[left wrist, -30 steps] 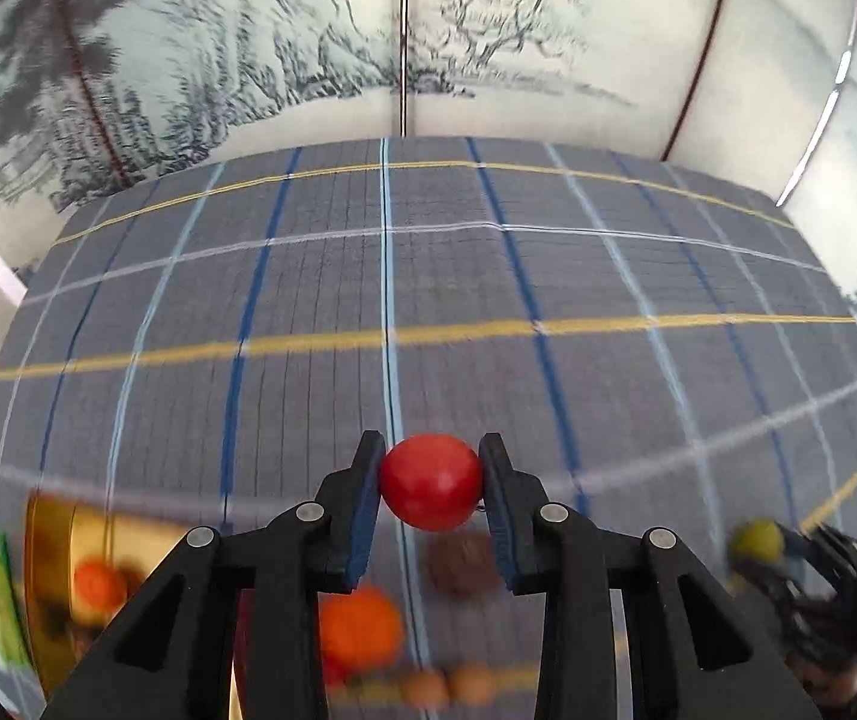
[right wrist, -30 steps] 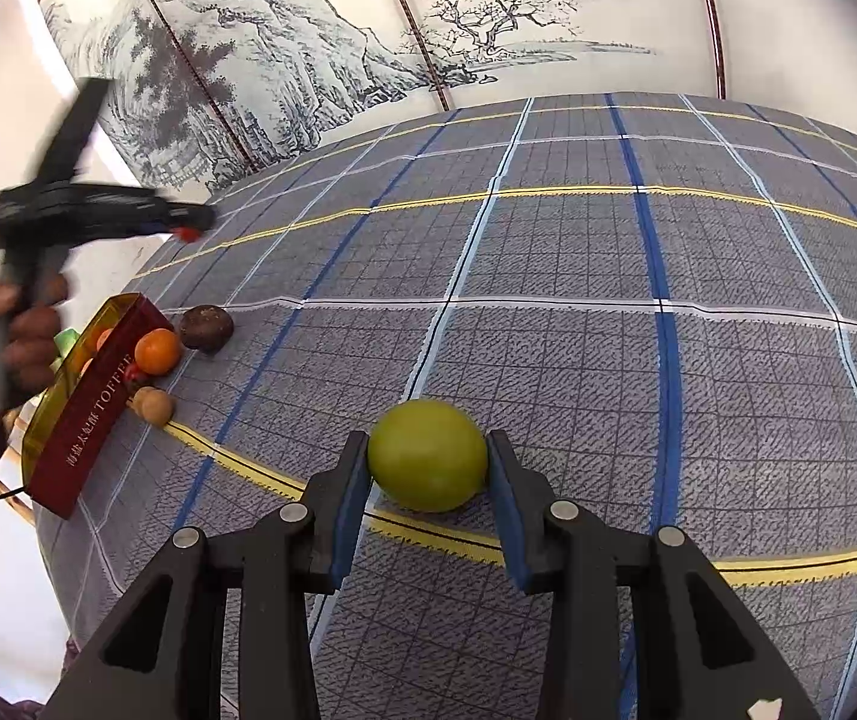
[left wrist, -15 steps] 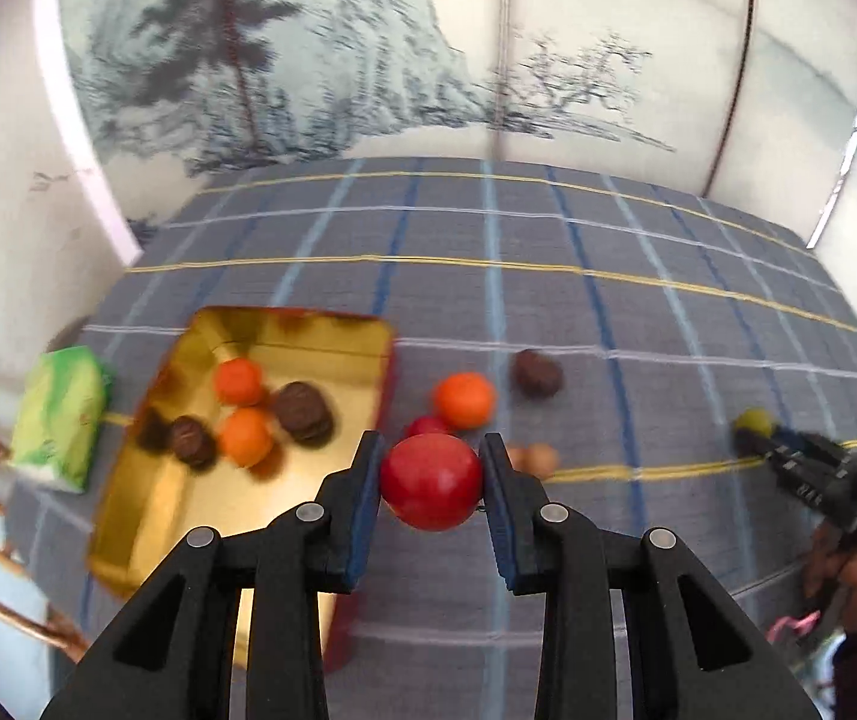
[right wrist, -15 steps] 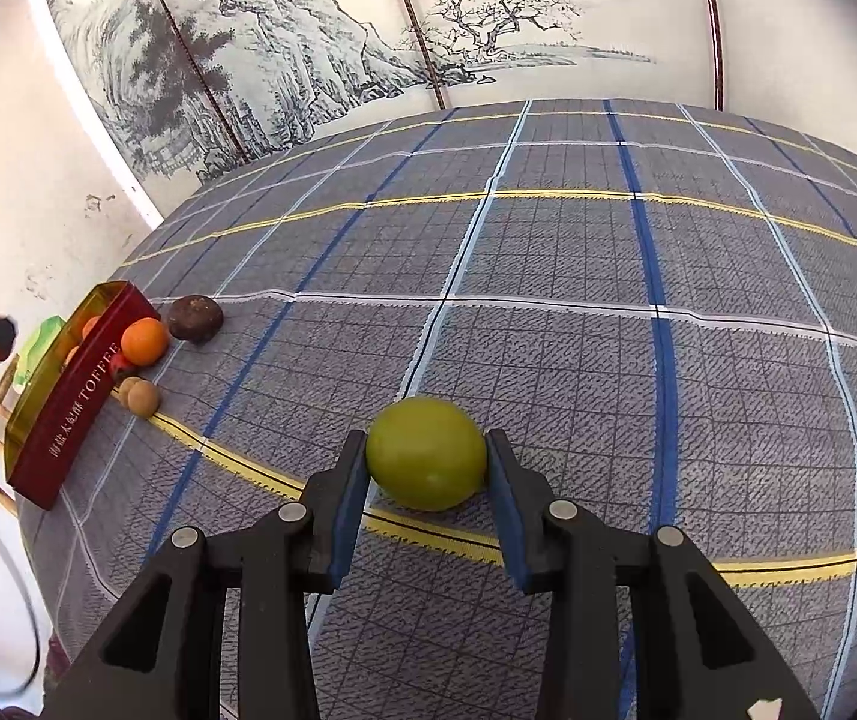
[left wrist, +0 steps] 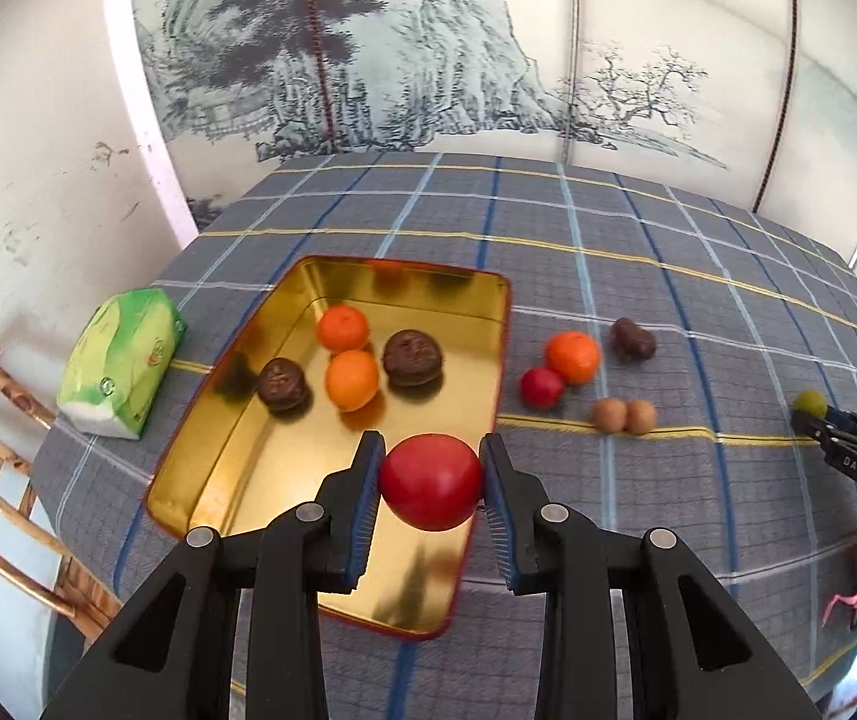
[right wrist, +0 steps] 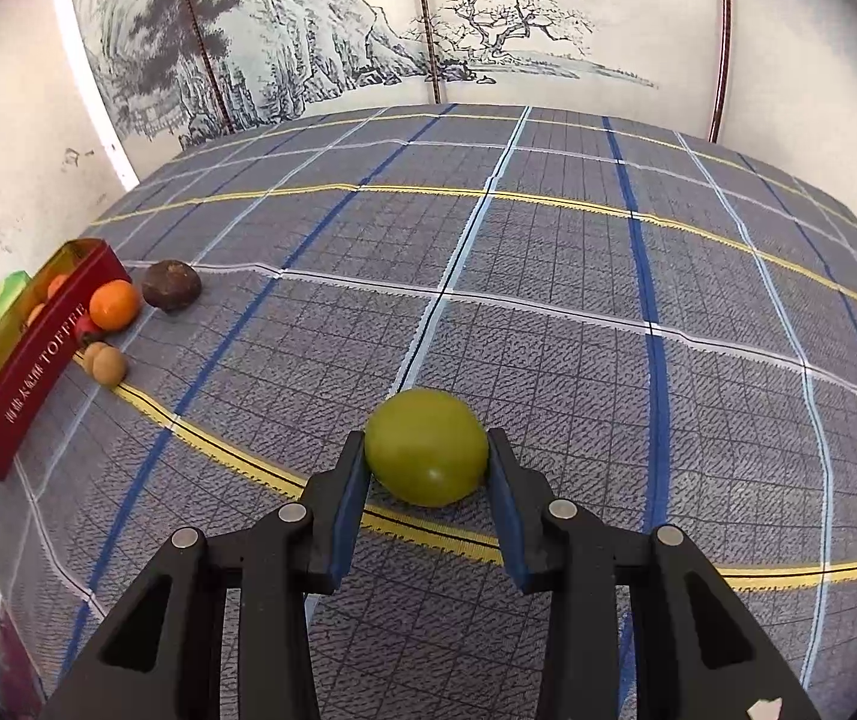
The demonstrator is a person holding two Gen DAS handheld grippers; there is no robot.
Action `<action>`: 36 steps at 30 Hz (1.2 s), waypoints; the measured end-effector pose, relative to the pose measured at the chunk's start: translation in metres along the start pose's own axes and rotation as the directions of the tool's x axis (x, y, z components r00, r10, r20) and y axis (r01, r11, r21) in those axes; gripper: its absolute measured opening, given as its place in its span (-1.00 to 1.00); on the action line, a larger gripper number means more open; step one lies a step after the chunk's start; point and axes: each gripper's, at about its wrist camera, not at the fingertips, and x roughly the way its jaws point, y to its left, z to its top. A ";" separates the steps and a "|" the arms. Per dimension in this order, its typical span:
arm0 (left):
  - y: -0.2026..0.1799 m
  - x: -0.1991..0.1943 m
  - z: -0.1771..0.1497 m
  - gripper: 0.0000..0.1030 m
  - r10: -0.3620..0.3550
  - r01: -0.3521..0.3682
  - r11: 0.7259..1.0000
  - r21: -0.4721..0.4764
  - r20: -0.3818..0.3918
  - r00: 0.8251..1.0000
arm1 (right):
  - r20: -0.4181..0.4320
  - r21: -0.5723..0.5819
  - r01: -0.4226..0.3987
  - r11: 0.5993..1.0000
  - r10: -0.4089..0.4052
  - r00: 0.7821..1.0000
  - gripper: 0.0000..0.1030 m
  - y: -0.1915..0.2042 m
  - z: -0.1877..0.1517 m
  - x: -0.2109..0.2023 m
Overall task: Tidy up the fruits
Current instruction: 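Carry the red tomato into the tin and open the left gripper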
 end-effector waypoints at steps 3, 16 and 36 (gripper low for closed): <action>0.005 0.003 -0.004 -0.35 0.017 -0.017 1.000 0.002 0.002 1.000 | -0.003 -0.020 0.024 1.000 -0.024 1.000 -0.31 0.004 0.000 0.001; 0.029 0.024 -0.012 -0.35 0.049 -0.049 0.999 -0.017 -0.021 0.999 | -0.006 -0.039 0.048 0.998 -0.048 0.999 -0.31 0.008 -0.001 0.001; 0.093 0.054 -0.004 -0.35 0.090 -0.091 0.992 -0.089 -0.020 0.996 | -0.002 -0.013 0.015 1.000 -0.015 1.000 -0.30 0.002 0.000 0.000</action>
